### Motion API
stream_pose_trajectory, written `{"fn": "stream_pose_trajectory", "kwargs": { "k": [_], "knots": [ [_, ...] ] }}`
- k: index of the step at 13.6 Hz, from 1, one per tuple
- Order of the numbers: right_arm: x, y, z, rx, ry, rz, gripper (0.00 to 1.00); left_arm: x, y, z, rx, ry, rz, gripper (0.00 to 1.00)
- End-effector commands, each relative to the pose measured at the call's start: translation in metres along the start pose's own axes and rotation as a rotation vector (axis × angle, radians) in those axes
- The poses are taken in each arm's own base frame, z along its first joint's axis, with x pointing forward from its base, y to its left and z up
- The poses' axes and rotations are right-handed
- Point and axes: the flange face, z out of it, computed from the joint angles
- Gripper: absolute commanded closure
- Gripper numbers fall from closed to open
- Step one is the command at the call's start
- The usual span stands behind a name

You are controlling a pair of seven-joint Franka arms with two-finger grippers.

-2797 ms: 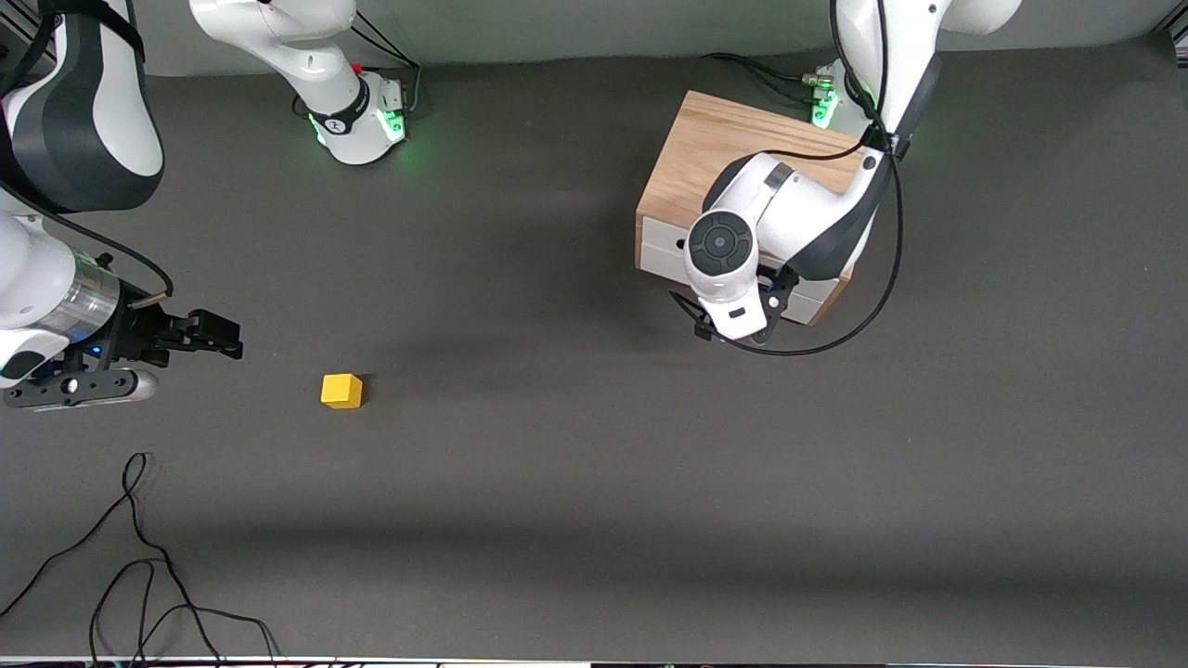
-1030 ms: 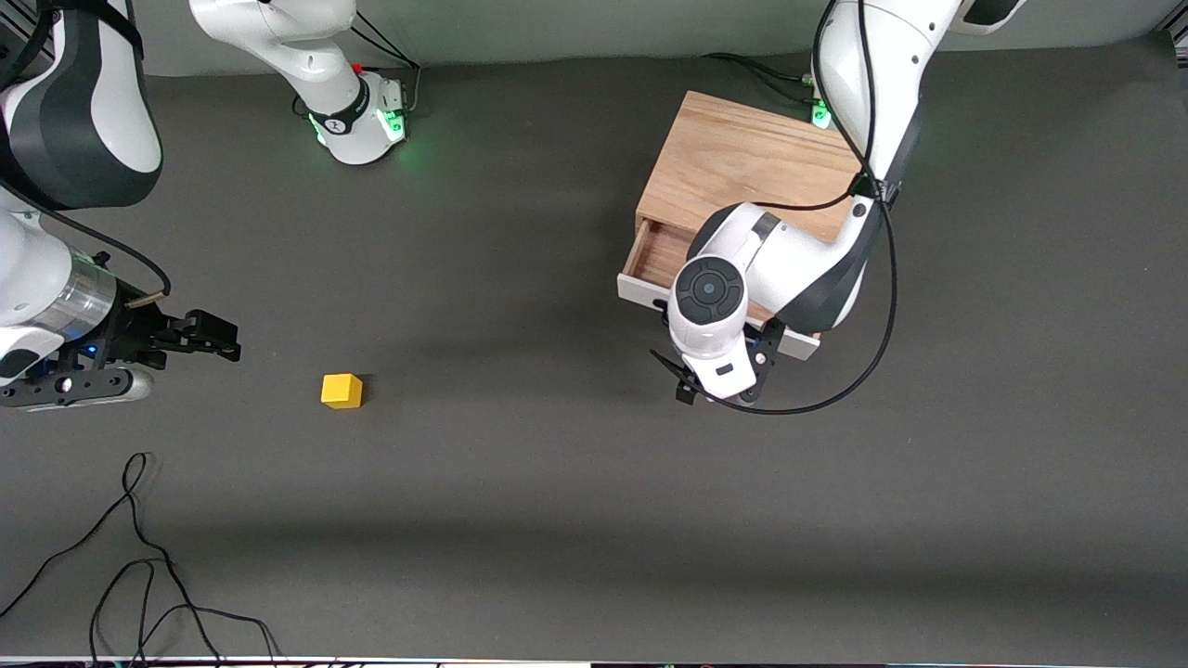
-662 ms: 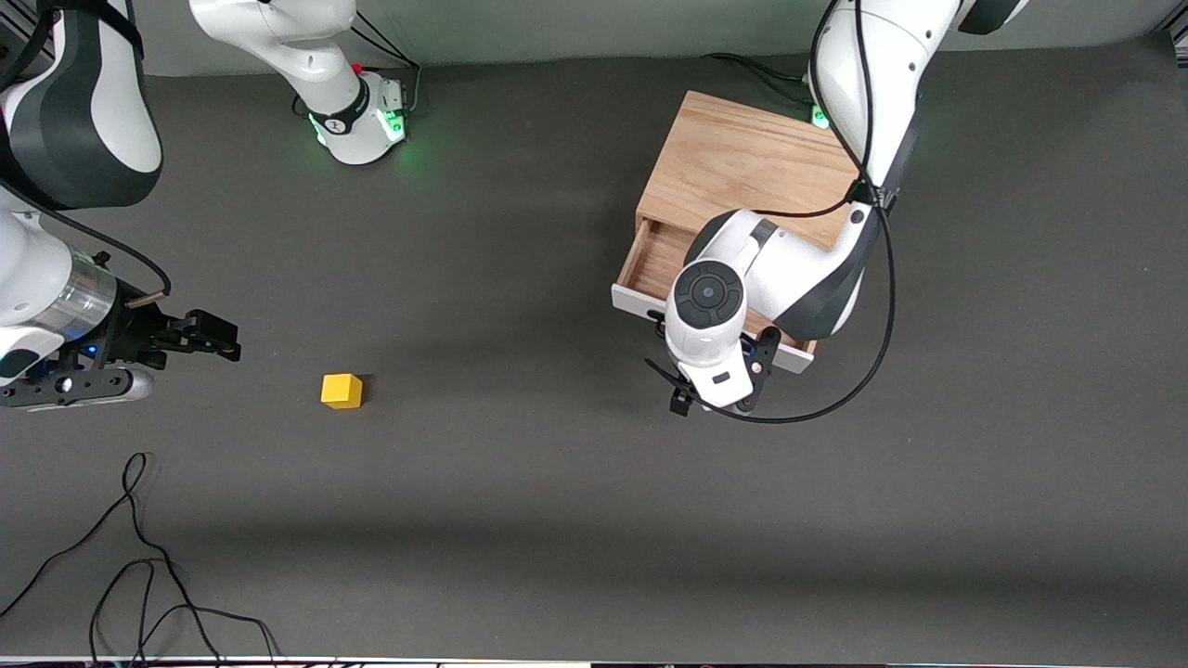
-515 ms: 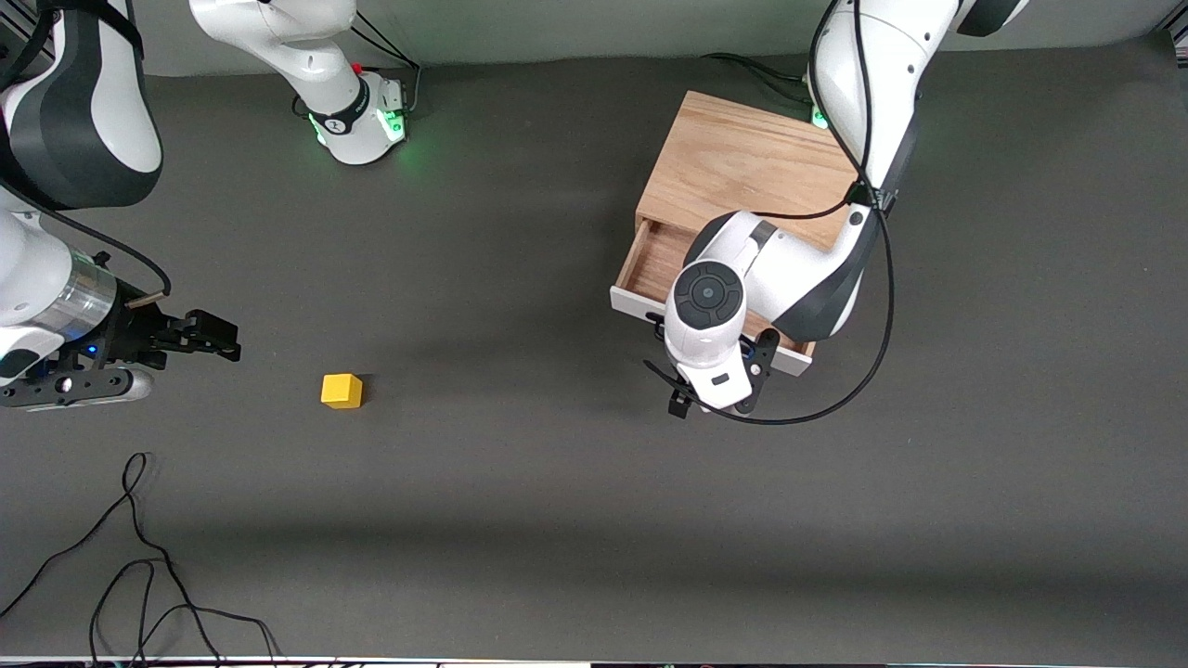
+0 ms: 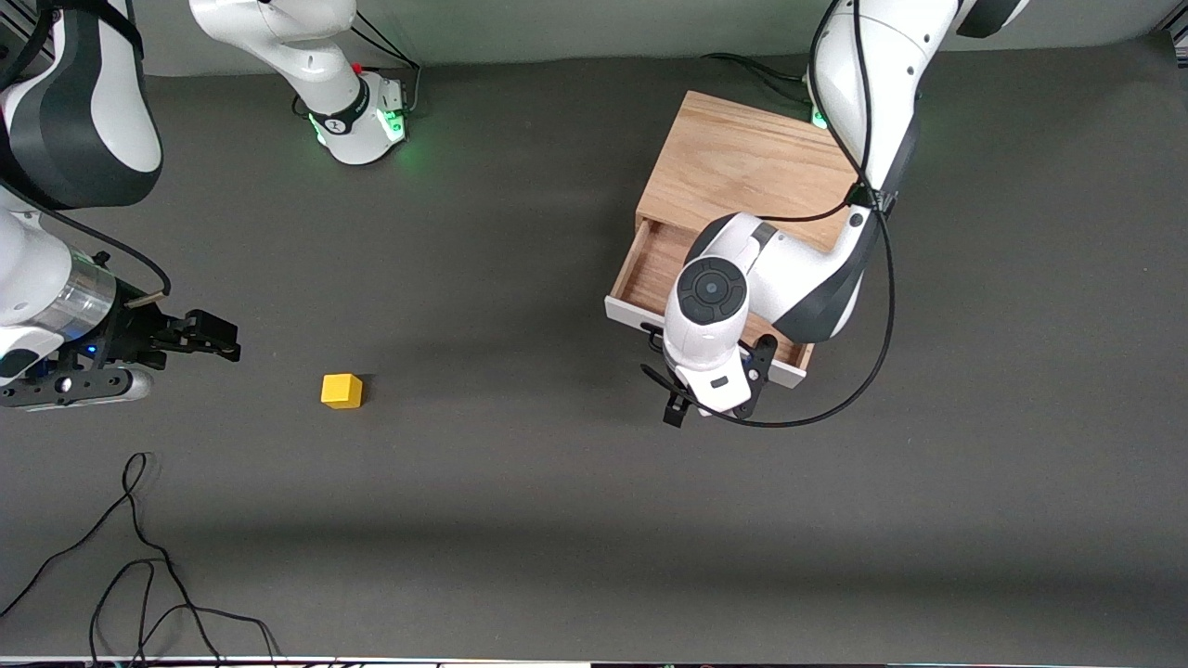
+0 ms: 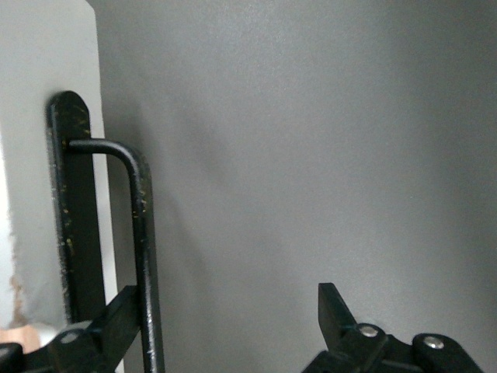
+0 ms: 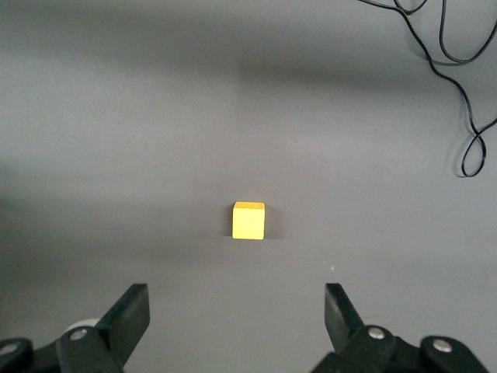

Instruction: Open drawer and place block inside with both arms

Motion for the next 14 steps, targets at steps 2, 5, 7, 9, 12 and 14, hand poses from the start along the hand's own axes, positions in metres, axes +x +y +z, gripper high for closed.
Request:
{"fn": "stream_pose_trajectory", "kwargs": {
  "k": [2,5,7,9,12,14],
  "knots": [
    [-0.003,-0.001,-0.007,0.000,0.018,-0.022,0.00,0.000,0.017,-0.005,-0.049,0.016,-0.015,0.00],
    [-0.003,-0.001,-0.007,0.000,0.018,-0.022,0.00,0.005,0.023,-0.013,-0.090,0.012,-0.041,0.00],
    [-0.003,-0.001,-0.007,0.000,0.018,-0.022,0.00,0.007,0.029,-0.030,-0.119,0.011,-0.046,0.00],
    [-0.003,-0.001,-0.006,0.000,0.017,-0.022,0.00,0.010,0.037,-0.058,-0.156,0.009,-0.050,0.00],
    [-0.003,-0.001,-0.007,0.000,0.020,-0.022,0.00,0.041,0.039,-0.100,-0.183,0.080,-0.017,0.00],
    [-0.003,-0.001,-0.007,0.000,0.018,-0.022,0.00,0.069,0.030,-0.136,-0.158,0.094,0.087,0.00]
  ]
}}
